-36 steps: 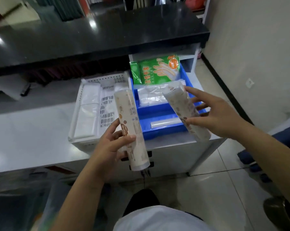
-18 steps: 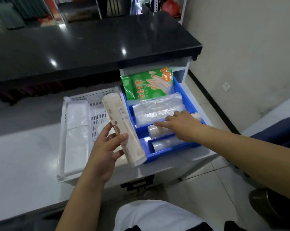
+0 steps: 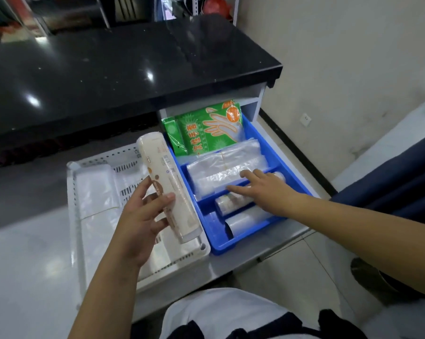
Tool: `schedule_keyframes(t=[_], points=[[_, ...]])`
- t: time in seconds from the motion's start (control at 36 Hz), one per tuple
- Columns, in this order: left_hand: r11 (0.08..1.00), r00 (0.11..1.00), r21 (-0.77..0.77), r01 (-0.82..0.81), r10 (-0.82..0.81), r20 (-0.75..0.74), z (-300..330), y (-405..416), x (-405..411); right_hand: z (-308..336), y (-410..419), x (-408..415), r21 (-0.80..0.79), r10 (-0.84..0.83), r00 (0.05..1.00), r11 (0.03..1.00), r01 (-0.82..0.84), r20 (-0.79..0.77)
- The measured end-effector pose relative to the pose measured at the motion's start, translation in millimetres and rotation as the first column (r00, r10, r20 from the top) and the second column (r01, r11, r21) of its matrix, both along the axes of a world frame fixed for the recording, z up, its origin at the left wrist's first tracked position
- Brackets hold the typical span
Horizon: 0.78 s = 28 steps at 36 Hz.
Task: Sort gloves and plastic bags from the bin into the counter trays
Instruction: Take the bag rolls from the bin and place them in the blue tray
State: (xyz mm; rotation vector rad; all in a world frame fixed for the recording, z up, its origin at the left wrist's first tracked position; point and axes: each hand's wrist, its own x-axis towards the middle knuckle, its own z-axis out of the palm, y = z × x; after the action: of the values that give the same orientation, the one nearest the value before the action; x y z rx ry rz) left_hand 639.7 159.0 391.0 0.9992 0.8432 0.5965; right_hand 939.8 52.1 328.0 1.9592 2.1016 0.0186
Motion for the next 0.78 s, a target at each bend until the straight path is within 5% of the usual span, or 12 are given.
schedule_keyframes(t=[0.17, 0.36, 0.5, 0.64, 0.78], points=[[0.992, 0.991, 0.046, 0.116, -0.112, -0.075, 3, 10, 18, -1, -11, 6, 0.104, -0.272, 0.961, 0.955, 0.277, -0.057], [0.883, 0.886, 0.243, 0.401, -0.308, -0.346, 5, 16, 70, 11, -60, -12, 0.219, -0.481, 0.721, 0.735, 0.641, -0.499], [0.591, 0.696, 0.421, 0.688, -0.371, -0.615, 7, 3, 117, 5, -104, -44, 0.071, -0.636, 0.611, 0.663, 0.745, -0.471], [0.207, 0.487, 0.450, 0.869, -0.189, -0.853, -3, -15, 159, -1, -124, -56, -0.046, -0.693, 0.633, 0.686, 0.726, -0.346], [0.060, 0.409, 0.407, 0.911, -0.024, -0.912, -22, -26, 179, -3, -127, -60, -0.096, -0.700, 0.604, 0.680, 0.727, -0.381]])
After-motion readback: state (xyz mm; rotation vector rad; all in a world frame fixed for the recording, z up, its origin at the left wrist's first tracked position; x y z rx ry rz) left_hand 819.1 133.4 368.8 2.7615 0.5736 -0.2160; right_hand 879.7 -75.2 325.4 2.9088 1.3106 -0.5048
